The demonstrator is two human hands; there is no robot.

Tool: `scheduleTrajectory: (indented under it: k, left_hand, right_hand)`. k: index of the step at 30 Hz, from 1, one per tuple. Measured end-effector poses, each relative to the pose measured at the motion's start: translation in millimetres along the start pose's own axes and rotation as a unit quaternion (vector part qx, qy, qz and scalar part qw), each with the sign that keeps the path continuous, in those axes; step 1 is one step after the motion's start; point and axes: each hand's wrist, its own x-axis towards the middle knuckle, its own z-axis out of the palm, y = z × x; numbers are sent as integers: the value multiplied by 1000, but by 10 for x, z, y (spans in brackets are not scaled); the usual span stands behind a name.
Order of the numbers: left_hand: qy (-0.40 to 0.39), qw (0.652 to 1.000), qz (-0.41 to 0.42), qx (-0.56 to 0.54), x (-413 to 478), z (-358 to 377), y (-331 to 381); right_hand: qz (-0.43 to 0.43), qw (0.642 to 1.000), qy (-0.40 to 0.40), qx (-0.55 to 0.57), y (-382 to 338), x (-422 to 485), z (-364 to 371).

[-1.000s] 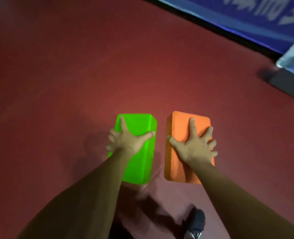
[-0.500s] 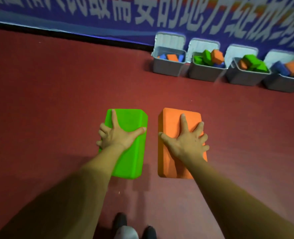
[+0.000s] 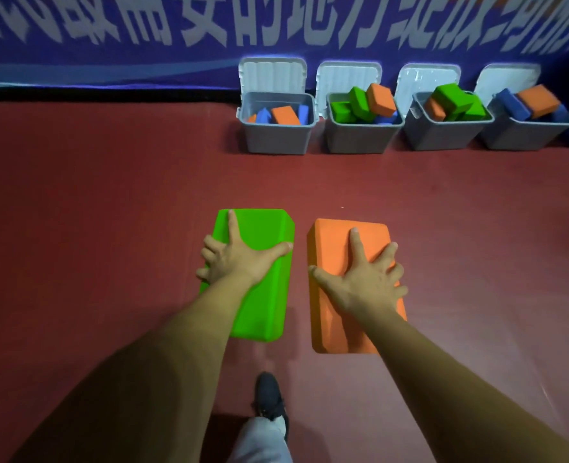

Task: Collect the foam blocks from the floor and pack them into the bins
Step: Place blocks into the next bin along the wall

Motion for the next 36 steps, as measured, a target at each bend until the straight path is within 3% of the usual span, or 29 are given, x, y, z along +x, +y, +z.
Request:
scheduleTrajectory:
  k: [14,28,36]
  left_hand:
    - [13,1000,7,8,2899,-273,2266]
    - [30,997,-68,-26,6070,-561,4124]
    - [5,998,-58,-2,8645,-532,5117]
  right_hand:
    - [-19,1000,7,23,-1488,3450,-420]
    - [-57,998,-36,9,-3208,6929,-674]
    - [-5,998,-58,29,-4504,8883,-271]
